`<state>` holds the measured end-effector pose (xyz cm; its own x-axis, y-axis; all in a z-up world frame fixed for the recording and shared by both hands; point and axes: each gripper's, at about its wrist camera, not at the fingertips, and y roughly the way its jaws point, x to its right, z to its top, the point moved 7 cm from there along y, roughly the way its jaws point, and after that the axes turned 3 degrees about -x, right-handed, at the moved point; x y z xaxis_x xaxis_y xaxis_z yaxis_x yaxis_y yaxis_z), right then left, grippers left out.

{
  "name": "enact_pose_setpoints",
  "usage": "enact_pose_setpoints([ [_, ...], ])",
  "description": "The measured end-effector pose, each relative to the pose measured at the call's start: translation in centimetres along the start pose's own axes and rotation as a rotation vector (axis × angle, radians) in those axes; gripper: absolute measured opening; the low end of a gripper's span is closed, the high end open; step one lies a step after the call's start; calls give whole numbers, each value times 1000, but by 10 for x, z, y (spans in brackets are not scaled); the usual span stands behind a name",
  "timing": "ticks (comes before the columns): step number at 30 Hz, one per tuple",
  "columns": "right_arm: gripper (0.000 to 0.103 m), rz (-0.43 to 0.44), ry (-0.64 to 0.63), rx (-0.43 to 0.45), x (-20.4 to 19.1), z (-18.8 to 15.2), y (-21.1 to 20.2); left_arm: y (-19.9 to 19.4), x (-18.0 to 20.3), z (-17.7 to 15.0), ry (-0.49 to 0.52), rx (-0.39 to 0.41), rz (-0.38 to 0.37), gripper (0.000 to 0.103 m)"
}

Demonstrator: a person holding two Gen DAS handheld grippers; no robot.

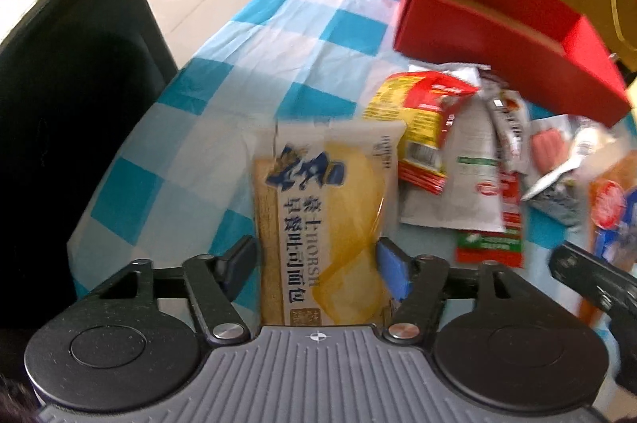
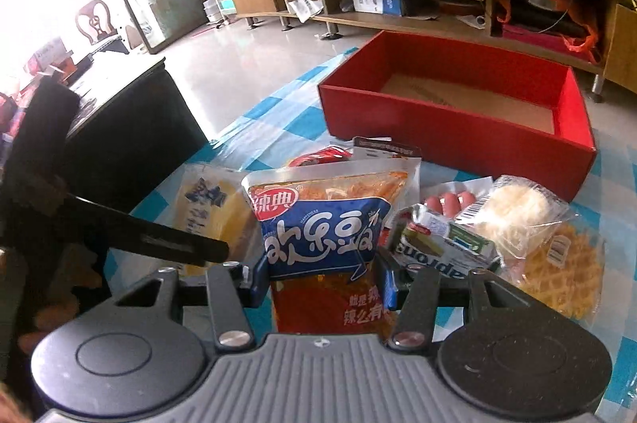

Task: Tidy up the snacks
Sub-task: 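Carry both packs into the red box and open both tools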

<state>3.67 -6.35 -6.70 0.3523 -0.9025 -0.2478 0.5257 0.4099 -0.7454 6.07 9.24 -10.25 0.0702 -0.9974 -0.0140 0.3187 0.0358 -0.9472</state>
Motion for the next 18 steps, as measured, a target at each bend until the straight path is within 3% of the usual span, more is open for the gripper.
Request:
enact_pose_setpoints([
  [5,48,7,-10,-11,-5,-2,3,23,8,3,7,-33,61,93],
  [8,48,5,-4,-10,-1,-3,1,31,4,3,-51,-48,76,97],
  [10,48,1,2,-9,0,-3,-1,31,1,5,-94,-56,35,86],
  [12,48,-1,8,-7,2,-2,-3,26,-3,7,-96,-50,49,77],
  [18,48,-5,6,32,1,5,-15,5,0,-1,-67,-44,42,74],
])
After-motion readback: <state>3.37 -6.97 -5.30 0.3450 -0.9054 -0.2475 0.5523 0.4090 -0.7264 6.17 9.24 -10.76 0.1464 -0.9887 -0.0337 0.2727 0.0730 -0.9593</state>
